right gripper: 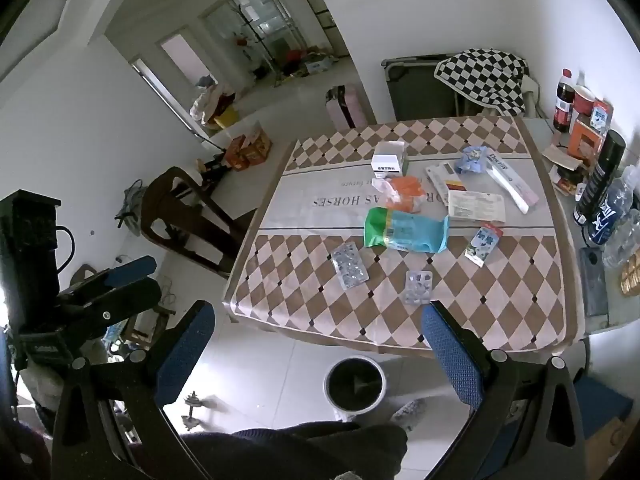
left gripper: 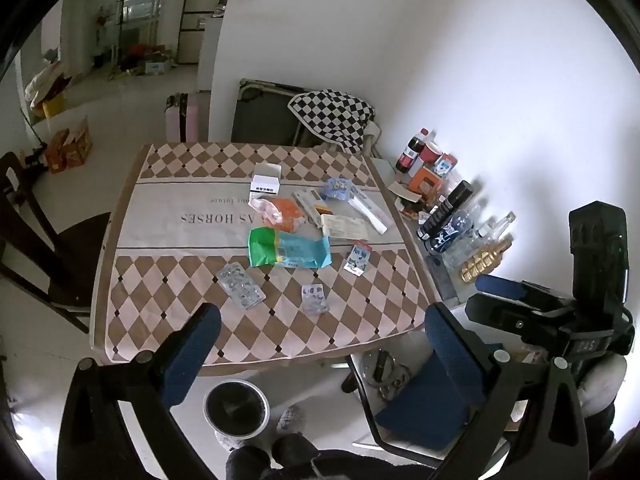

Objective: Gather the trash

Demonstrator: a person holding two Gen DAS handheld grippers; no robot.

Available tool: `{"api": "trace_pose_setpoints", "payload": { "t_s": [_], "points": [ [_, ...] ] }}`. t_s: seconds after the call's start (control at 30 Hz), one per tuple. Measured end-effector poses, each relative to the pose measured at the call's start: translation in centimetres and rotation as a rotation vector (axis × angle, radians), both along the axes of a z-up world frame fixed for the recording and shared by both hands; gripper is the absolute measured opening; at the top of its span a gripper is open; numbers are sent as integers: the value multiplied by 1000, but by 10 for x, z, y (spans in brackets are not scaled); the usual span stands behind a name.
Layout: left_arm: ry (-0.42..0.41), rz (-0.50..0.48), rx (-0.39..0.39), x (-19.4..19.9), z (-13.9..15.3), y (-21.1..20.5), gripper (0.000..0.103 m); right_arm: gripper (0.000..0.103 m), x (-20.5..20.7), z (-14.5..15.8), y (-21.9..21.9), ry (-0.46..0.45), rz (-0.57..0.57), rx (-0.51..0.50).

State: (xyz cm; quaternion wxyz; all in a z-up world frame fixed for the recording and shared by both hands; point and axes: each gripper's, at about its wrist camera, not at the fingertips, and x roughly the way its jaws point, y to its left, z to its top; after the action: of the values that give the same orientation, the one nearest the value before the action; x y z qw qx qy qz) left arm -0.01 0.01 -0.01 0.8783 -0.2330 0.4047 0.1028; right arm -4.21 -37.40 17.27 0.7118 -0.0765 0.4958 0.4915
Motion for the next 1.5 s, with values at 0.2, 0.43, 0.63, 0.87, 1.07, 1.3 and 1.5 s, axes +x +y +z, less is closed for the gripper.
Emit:
{"api": "trace_pose_setpoints", "payload": {
  "t_s": [0.2,0.43,0.63,0.87,1.07,1.3,1.5],
  "points": [
    [-3,3,3,0,0,0,103,103,2,0,-2,8,2,11],
    [-1,2,2,1,0,0,103,103,5,-1,-4,10,0,2],
    [1,-2,-2,6,-3,-3,103,103,9,-2,-6,16,3,6],
    [4,1,-5,7,-3,-3,103,103,10,-2,4,16,8,6],
    [5,0,-10,9,-11,-17,103,103,10,-2,5,14,9,5],
    [5,2,-15,1,-14,-25,103,103,8,-2,4,16,9,4],
    [6,2,-19,0,-15,-25,103,103,7,-2,6,15,10,0]
  ]
}}
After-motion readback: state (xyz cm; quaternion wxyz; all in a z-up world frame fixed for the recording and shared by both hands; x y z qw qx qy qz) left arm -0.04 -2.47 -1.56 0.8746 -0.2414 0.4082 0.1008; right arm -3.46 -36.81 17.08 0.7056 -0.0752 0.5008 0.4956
